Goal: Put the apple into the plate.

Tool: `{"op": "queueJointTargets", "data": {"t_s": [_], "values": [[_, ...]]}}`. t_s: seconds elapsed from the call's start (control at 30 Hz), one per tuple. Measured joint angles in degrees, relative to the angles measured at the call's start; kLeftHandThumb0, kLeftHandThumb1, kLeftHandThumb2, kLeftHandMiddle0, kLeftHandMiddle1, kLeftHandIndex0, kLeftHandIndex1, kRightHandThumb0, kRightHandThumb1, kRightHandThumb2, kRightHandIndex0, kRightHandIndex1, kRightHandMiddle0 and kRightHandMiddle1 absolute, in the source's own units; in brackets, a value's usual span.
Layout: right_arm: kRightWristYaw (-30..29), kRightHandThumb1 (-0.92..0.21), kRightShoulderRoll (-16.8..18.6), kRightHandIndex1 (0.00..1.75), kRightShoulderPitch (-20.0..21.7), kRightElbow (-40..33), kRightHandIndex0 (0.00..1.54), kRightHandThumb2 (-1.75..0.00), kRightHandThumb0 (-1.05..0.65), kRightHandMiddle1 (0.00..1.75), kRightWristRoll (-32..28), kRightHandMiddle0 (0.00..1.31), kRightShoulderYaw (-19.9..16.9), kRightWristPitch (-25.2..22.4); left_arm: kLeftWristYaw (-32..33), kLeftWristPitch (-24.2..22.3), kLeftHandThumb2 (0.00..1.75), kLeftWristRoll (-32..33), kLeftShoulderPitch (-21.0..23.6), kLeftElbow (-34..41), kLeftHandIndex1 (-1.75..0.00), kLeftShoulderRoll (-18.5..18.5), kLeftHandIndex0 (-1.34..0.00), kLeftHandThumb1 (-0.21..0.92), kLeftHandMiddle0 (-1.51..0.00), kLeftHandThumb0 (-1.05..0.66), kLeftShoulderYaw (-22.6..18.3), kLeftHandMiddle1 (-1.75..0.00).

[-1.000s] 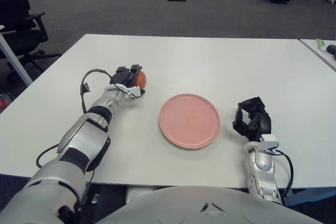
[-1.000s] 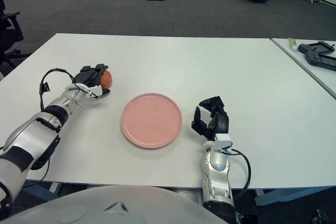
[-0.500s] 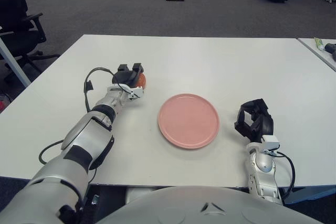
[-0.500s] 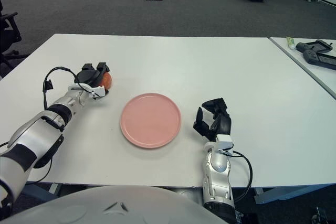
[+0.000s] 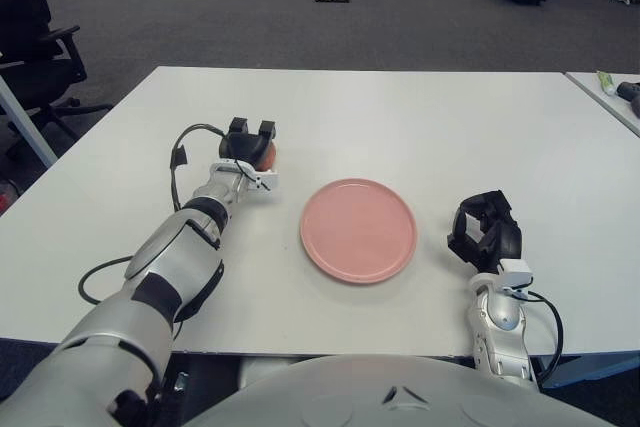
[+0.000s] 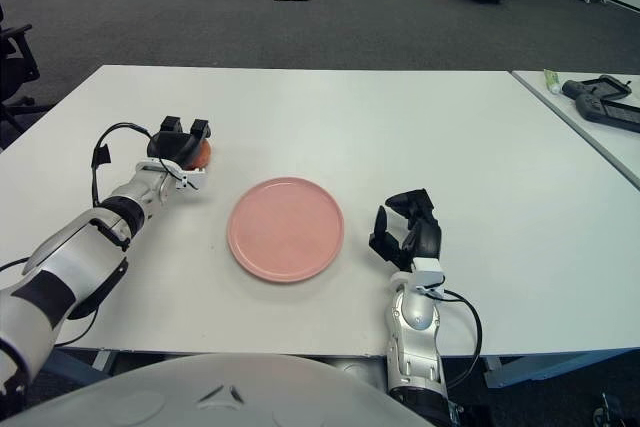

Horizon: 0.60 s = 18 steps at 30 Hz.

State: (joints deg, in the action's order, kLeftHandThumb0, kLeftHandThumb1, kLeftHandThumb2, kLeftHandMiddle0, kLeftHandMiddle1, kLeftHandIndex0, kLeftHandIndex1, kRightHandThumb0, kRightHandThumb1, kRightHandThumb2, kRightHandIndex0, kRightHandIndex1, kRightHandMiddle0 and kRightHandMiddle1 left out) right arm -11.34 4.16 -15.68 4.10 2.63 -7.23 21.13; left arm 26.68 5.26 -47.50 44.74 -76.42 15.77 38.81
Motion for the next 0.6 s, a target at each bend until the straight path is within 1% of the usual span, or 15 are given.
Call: {"op": "queueJointTargets", "data": {"t_s": [0.1, 0.17, 0.27, 0.33, 0.43, 0.6], "values": [[-0.1, -0.57, 0.0, 1.43, 0.0, 0.0, 0.61, -1.01, -0.4, 1.75, 0.0, 0.41, 0.0, -0.2, -0.2, 0.0, 1.44, -0.2, 0.1, 0.0, -1.75, 0.0, -0.53, 0.16, -0.78, 0.0, 0.1, -1.55], [-0.1, -0.57, 0.1, 1.43, 0.0, 0.0, 0.61, -1.01, -0.4, 1.75, 0.0, 0.41, 0.0, -0.3, -0.9, 0.0, 1.46, -0.1, 0.2, 0.0, -1.75, -0.1, -0.58, 0.12, -0.84, 0.0, 0.1, -1.47], [-0.1, -0.57, 0.1, 1.43, 0.0, -0.1, 0.62, -1.0, -0.4, 1.75, -0.1, 0.41, 0.0, -0.5, -2.4, 0.0, 1.5, 0.2, 0.6, -0.2, -1.75, -0.1, -0.69, 0.04, -0.92, 0.0, -0.3, -1.34], [0.0, -0.58, 0.1, 1.44, 0.0, -0.2, 0.62, -1.0, -0.4, 1.75, -0.1, 0.41, 0.0, -0.4, -3.5, 0.1, 1.54, 0.6, 0.7, -0.3, -1.75, -0.1, -0.75, -0.01, -0.95, 0.0, -0.7, -1.28], [0.2, -0.58, 0.1, 1.44, 0.0, -0.2, 0.62, -1.0, -0.4, 1.75, -0.3, 0.41, 0.0, -0.4, -4.5, 0.5, 1.58, 1.1, 0.8, -0.4, -1.75, -0.1, -0.78, -0.05, -0.99, 0.0, -1.1, -1.26], [0.6, -0.58, 0.1, 1.45, 0.0, -0.2, 0.62, -1.0, -0.4, 1.75, -0.5, 0.41, 0.0, -0.4, -5.7, 1.2, 1.61, 3.0, 0.8, -0.1, -1.75, -0.2, -0.79, -0.09, -1.02, 0.0, -3.0, -1.27]]}}
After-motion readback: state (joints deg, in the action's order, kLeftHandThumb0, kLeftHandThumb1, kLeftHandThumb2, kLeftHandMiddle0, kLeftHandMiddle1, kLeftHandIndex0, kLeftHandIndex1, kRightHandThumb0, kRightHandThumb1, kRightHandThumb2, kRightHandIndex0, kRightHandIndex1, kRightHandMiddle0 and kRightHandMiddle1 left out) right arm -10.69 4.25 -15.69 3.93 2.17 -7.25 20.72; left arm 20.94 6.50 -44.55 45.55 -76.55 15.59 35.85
